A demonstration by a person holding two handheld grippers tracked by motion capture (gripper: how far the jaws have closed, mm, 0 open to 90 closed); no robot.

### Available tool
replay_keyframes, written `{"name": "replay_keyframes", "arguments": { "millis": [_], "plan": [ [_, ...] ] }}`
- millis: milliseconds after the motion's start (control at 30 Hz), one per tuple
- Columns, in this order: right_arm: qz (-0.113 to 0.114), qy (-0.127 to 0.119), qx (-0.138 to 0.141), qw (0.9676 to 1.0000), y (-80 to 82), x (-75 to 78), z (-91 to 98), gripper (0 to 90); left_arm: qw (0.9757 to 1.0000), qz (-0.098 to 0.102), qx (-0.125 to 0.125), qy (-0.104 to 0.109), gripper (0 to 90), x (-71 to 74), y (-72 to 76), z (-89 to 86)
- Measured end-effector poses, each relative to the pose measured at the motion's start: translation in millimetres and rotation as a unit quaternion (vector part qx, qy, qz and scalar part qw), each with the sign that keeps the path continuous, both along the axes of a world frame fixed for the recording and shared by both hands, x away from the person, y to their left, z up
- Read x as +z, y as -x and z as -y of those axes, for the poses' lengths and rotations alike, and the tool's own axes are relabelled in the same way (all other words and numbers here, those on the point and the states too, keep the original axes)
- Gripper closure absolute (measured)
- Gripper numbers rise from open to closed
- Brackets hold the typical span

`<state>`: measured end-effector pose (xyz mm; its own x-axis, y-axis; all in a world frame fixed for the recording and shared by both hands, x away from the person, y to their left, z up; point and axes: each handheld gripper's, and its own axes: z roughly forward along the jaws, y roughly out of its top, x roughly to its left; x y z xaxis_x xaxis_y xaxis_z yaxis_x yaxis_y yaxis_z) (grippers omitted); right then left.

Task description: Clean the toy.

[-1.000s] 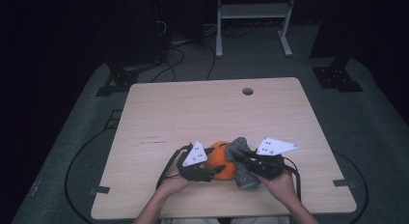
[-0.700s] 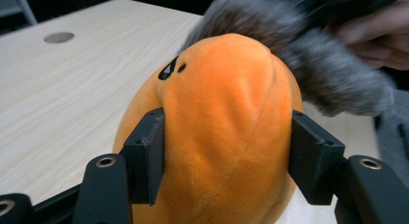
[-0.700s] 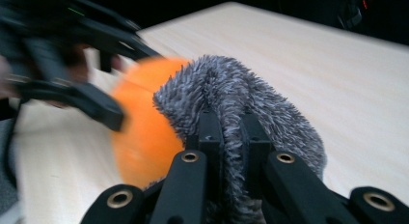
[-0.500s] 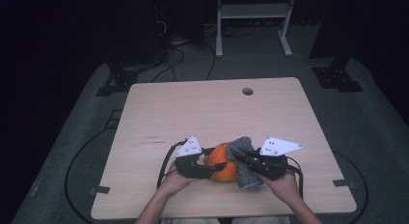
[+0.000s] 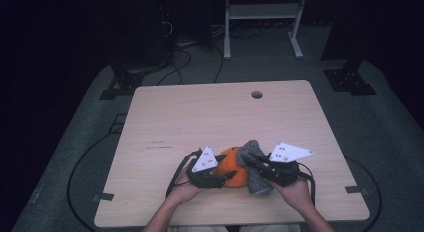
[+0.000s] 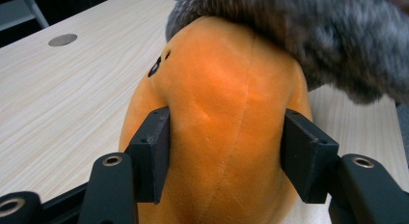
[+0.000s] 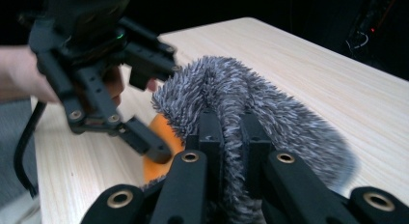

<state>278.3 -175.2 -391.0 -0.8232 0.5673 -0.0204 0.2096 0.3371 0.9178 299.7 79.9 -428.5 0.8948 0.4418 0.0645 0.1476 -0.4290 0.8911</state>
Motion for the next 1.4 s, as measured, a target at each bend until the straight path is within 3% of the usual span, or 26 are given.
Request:
{"name": "replay_keyframes", "arguments": {
  "millis": [67,200,267,333,400,433,467,533,633,733,800,867,900,967,1033,1133,1200,1233,1300,1400],
  "plan": [
    [0.007,0.014,0.000,0.9999,-0.1,-3.4,-3.3,82.2,0.9999,-0.009,0.006,0.013,42.5,-1.4,-1.7,-4.1],
    [-0.024,0.008,-0.042,0.9988,-16.3,-16.9,15.5,82.2,0.9972,-0.046,0.024,0.054,43.4,-5.4,-7.7,-14.0],
    [-0.039,-0.004,-0.045,0.9982,-17.0,-21.3,20.8,82.2,0.9976,-0.040,0.028,0.049,42.3,-4.8,-7.2,-12.8],
    [-0.030,-0.003,-0.038,0.9988,-14.0,-18.2,17.9,82.2,0.9965,-0.047,0.038,0.058,39.8,-5.4,-8.3,-11.0],
    [-0.024,0.004,-0.035,0.9991,-14.4,-17.1,14.2,82.2,0.9972,-0.040,0.034,0.054,27.6,-4.8,-10.4,-12.1],
    [-0.029,0.001,-0.033,0.9990,-16.2,-18.4,14.5,82.2,0.9971,-0.043,0.032,0.055,15.8,-5.4,-12.1,-13.0],
    [-0.036,-0.004,-0.032,0.9989,-18.6,-20.4,15.9,82.2,0.9968,-0.056,0.027,0.050,9.9,-6.9,-14.9,-13.8],
    [-0.049,-0.016,-0.033,0.9981,-21.9,-23.2,19.0,82.2,0.9973,-0.061,0.022,0.034,7.5,-10.3,-17.1,-12.2],
    [-0.039,-0.009,-0.038,0.9985,-18.4,-19.9,18.4,82.2,0.9991,-0.034,0.014,0.023,22.7,-10.0,-11.0,-7.0],
    [-0.017,-0.013,-0.015,0.9997,-5.5,-7.4,10.2,82.2,0.9995,-0.014,0.026,0.013,32.6,-7.8,-4.7,-1.7],
    [0.009,0.007,-0.002,0.9999,1.1,-1.4,-2.2,82.2,0.9992,-0.014,0.031,0.021,37.1,-5.3,-2.8,-2.6],
    [0.017,0.009,-0.004,0.9998,0.3,-2.4,-2.9,82.2,0.9987,-0.025,0.025,0.036,38.5,-3.2,-3.8,-8.1],
    [0.008,0.003,-0.006,0.9999,-3.2,-4.6,0.6,82.2,0.9986,-0.029,0.022,0.039,38.5,-1.3,-3.9,-12.4],
    [-0.008,0.006,-0.027,0.9996,-10.8,-11.9,10.0,82.2,0.9990,-0.021,0.026,0.028,38.4,1.3,-2.7,-18.3],
    [-0.026,0.000,-0.029,0.9993,-13.3,-14.5,15.8,82.2,0.9991,-0.010,0.040,0.006,38.6,0.8,-1.3,-18.9],
    [-0.007,-0.013,0.008,0.9999,-3.2,-4.4,1.9,82.2,0.9993,-0.007,0.036,0.003,38.4,-1.0,-0.5,-10.6],
    [0.013,0.014,0.021,0.9996,2.9,-1.7,-13.5,82.2,0.9995,0.002,0.029,-0.009,38.4,-3.7,2.6,-4.4],
    [0.017,0.028,0.018,0.9993,2.4,-3.7,-17.3,82.2,0.9995,0.011,0.025,-0.016,38.5,-4.6,5.0,-3.0],
    [0.005,0.020,0.006,0.9998,-5.6,-11.1,-10.1,82.2,0.9994,0.012,0.026,-0.017,38.5,-4.9,5.6,-3.8],
    [-0.013,0.032,-0.056,0.9978,-16.4,-17.8,12.1,82.2,0.9996,0.012,0.023,-0.014,38.5,-5.0,6.0,-4.4]
  ]
}}
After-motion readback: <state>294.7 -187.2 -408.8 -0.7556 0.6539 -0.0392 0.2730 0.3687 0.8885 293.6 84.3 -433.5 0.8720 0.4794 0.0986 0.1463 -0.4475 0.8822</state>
